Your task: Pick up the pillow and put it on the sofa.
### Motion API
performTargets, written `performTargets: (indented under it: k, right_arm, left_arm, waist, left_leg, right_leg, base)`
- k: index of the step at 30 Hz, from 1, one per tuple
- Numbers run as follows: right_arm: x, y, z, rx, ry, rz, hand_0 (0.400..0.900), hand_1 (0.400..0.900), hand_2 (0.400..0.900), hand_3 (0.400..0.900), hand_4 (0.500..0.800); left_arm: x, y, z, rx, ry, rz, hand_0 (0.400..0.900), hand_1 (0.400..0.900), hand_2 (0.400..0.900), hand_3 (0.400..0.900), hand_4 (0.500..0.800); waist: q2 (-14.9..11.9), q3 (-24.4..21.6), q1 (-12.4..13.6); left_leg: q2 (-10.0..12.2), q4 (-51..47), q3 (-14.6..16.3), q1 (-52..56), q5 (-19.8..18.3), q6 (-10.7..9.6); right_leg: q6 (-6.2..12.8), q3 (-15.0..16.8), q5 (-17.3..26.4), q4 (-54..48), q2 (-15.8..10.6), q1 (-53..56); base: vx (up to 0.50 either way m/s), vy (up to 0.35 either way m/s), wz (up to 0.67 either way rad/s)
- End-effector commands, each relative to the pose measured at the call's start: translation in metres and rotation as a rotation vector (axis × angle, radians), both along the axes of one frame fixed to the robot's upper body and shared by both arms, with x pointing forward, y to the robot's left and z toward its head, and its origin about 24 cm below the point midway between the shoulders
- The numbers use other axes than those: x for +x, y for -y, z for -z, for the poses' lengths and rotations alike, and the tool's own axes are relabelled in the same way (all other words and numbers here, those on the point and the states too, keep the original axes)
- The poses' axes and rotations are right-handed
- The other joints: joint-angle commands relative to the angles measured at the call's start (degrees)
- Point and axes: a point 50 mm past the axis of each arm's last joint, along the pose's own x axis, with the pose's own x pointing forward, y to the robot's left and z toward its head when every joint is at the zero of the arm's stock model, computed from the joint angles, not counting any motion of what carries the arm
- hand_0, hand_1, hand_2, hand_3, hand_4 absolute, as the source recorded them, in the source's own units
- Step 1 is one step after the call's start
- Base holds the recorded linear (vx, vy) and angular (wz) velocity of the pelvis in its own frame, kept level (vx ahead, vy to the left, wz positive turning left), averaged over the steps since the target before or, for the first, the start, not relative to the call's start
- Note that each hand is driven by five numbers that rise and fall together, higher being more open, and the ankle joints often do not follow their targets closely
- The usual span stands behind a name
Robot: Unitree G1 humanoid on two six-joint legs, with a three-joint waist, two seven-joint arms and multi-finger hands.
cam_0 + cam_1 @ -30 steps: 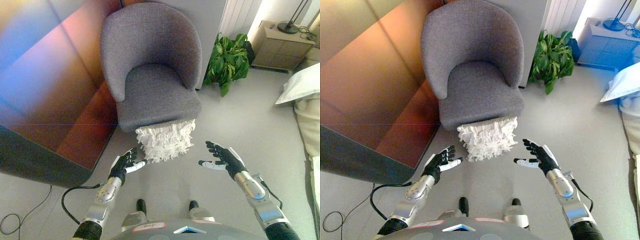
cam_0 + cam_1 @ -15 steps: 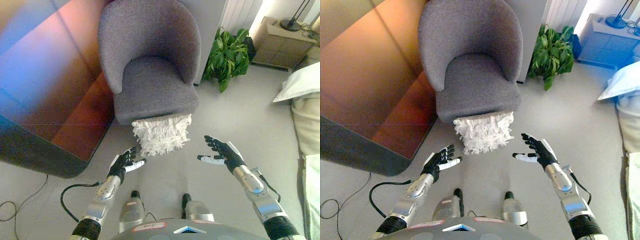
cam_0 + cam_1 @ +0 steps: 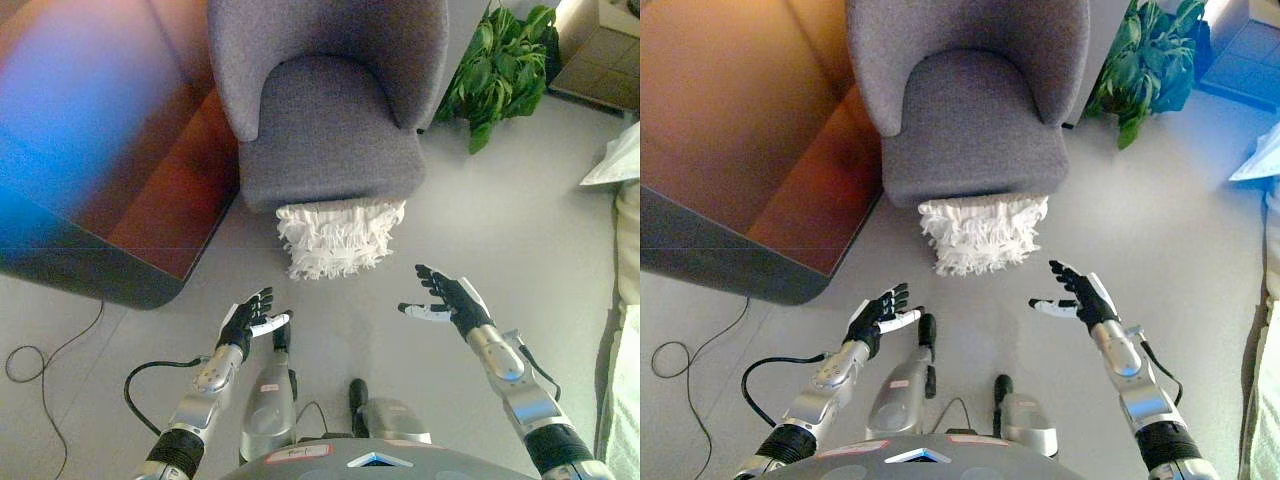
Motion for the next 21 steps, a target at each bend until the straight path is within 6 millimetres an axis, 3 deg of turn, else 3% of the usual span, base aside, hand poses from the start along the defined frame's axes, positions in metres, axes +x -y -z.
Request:
performTargets:
  k: [1,3,5,7,10,13,15,16,17,18,19,21]
  right_arm:
    - [0.027,-0.019,-0.032,0.042,0.199,-0.059,0.900,0.900,0.900,0.900,0.800]
    - [0.029,-0.022,-0.030,0.045,0.189,-0.066,0.900,0.900,0.900,0.900,0.800]
    - [0.033,-0.026,-0.033,0.047,0.204,-0.078,0.900,0.900,0.900,0.900,0.800]
    - [0.039,-0.033,-0.038,0.047,0.227,-0.100,0.900,0.900,0.900,0.900,0.800]
    - [0.045,-0.040,-0.042,0.030,0.240,-0.123,0.900,0.900,0.900,0.900,0.800]
    - [0.049,-0.038,-0.048,0.004,0.268,-0.119,0.900,0.900,0.900,0.900,0.800]
    - [0.051,-0.036,-0.052,-0.032,0.285,-0.122,0.900,0.900,0.900,0.900,0.800]
    - [0.054,-0.034,-0.055,-0.055,0.300,-0.120,0.900,0.900,0.900,0.900,0.800]
    - [0.054,-0.034,-0.055,-0.055,0.300,-0.120,0.900,0.900,0.900,0.900,0.800]
    - [0.057,-0.032,-0.059,-0.111,0.321,-0.120,0.900,0.900,0.900,0.900,0.800]
    - [0.056,-0.030,-0.060,-0.165,0.324,-0.134,0.900,0.900,0.900,0.900,0.800]
    - [0.057,-0.025,-0.062,-0.252,0.338,-0.148,0.900,0.900,0.900,0.900,0.800]
  left_arm:
    - [0.045,-0.012,-0.053,0.030,0.288,-0.004,0.900,0.900,0.900,0.900,0.800]
    - [0.047,-0.015,-0.055,0.045,0.296,-0.007,0.900,0.900,0.900,0.900,0.800]
    - [0.049,-0.016,-0.059,0.050,0.311,-0.010,0.900,0.900,0.900,0.900,0.800]
    - [0.053,-0.018,-0.063,0.060,0.328,-0.021,0.900,0.900,0.900,0.900,0.800]
    - [0.057,-0.017,-0.065,0.059,0.336,-0.030,0.900,0.900,0.900,0.900,0.800]
    - [0.062,-0.012,-0.068,0.042,0.354,-0.026,0.900,0.900,0.900,0.900,0.800]
    - [0.063,-0.010,-0.067,0.039,0.354,-0.022,0.900,0.900,0.900,0.900,0.800]
    - [0.065,-0.010,-0.068,0.040,0.361,-0.021,0.900,0.900,0.900,0.900,0.800]
    - [0.065,-0.010,-0.068,0.040,0.361,-0.021,0.900,0.900,0.900,0.900,0.800]
    - [0.067,-0.011,-0.070,0.049,0.366,-0.023,0.900,0.900,0.900,0.900,0.800]
    - [0.067,-0.011,-0.071,0.048,0.373,-0.019,0.900,0.900,0.900,0.900,0.800]
    - [0.070,-0.010,-0.075,0.047,0.387,-0.003,0.900,0.900,0.900,0.900,0.800]
  waist:
    - [-5.6,-4.4,-0.2]
    - [-6.3,-4.8,-0.4]
    - [-6.2,-4.3,-0.9]
    - [-4.5,-2.8,-1.4]
    - [-2.5,-0.6,-2.4]
    - [-1.5,1.1,-3.7]
    - [-1.6,1.5,-4.0]
    - [-1.9,1.7,-4.0]
    - [-1.7,1.7,-4.1]
    - [-2.6,1.9,-4.8]
    - [-2.6,1.9,-5.3]
    - [-3.6,2.2,-5.1]
  left_leg:
    - [-1.8,6.4,1.8,-6.4,1.3,1.0]
    - [-4.4,6.7,2.1,-5.2,-1.2,3.0]
    - [-6.3,6.2,1.8,-3.7,-2.7,4.9]
    - [-6.8,4.8,1.9,-0.8,-3.8,6.5]
    - [-7.1,1.9,1.2,4.3,-5.2,7.6]
    - [-6.7,-0.1,-0.5,7.8,-5.7,6.6]
    - [-6.2,-0.8,-1.1,8.9,-6.2,5.2]
    - [-6.0,-1.3,-1.6,9.7,-6.8,4.1]
    - [-5.8,-1.5,-1.7,9.9,-6.9,4.0]
    - [-5.4,-2.6,-2.8,11.6,-8.0,2.3]
    - [-4.9,-3.3,-3.7,13.2,-8.6,1.7]
    - [-4.5,-3.0,-4.9,14.1,-9.5,1.1]
  right_leg:
    - [4.87,-7.4,1.5,2.9,-4.3,7.8]
    - [6.09,-6.7,6.3,9.9,-6.0,4.6]
    - [6.99,-5.7,13.9,19.8,-6.5,0.4]
    - [7.10,-7.0,18.5,28.6,-6.8,-4.3]
    - [6.50,-9.5,16.4,35.0,-6.6,-11.0]
    - [4.99,-11.6,10.4,29.2,-6.0,-16.1]
    - [4.95,-12.7,9.3,20.3,-8.1,-17.3]
    - [5.45,-13.4,10.6,13.0,-10.1,-18.2]
    - [5.50,-13.8,10.9,12.0,-9.8,-17.4]
    - [7.62,-11.8,16.2,1.3,-12.4,-19.0]
    - [8.55,-8.9,18.6,-0.4,-12.4,-18.4]
    - [8.67,-8.1,18.7,-1.1,-11.4,-17.1]
  base:
    - [0.34,0.208,-0.03]
    - [0.32,0.228,0.04]
    - [0.23,0.252,0.07]
    - [0.19,0.271,-0.06]
    - [0.25,0.186,0.01]
    - [0.25,-0.015,0.21]
    - [0.24,-0.170,0.19]
    - [0.20,-0.171,0.14]
    - [0.33,-0.294,0.39]
    - [0.36,-0.272,0.65]
    - [0.43,-0.349,0.84]
    - [0.25,-0.249,0.71]
